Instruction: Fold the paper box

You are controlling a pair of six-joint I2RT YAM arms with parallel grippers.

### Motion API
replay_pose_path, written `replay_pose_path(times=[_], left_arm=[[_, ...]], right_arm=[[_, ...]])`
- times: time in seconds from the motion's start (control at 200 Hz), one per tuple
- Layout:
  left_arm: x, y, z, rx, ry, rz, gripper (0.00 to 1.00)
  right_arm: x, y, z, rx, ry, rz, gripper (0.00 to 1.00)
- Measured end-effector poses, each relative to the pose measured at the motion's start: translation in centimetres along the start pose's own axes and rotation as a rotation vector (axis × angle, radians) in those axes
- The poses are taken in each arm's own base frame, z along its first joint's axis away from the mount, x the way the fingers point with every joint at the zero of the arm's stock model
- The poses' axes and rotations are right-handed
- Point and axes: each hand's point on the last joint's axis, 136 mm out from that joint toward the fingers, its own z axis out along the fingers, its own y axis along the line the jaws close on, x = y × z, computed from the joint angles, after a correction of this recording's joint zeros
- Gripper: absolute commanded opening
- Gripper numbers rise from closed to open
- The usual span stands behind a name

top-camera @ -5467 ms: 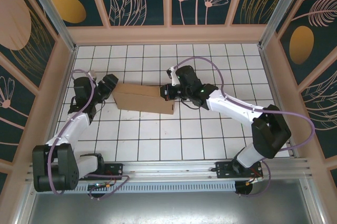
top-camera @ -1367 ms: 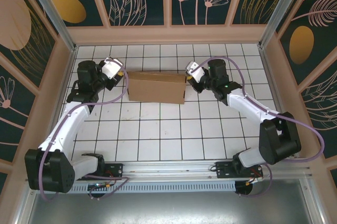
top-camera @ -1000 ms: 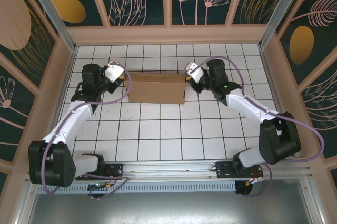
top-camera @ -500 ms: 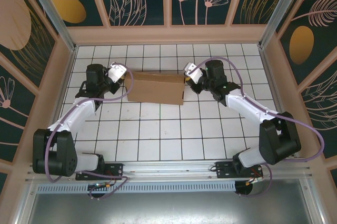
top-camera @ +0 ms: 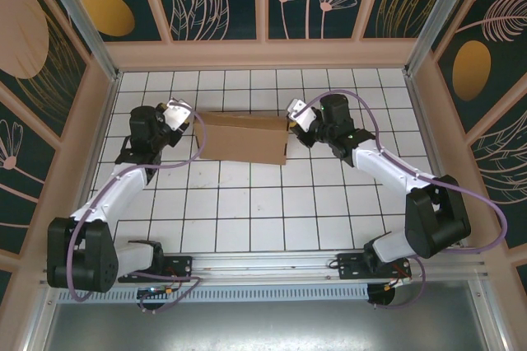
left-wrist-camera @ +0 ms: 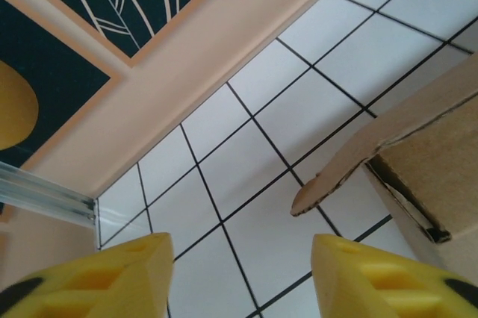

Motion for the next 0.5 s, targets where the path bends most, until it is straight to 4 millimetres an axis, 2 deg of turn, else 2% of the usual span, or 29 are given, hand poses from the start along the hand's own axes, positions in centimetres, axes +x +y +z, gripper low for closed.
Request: replay_pose_path(times=[0.24,0.5], left_arm=[[1.1,-0.7,1.6,0.032,0.044,0.014,0.51],[0.1,0.1,2.2,0.022,0.033,0.016,0.52]], right_arm=[[-0.1,0.4,0.1,-0.009,0.000,-0.004,0.11],[-0.2,0.6,0.1,-0.014,0.001,-0.006,0.11]])
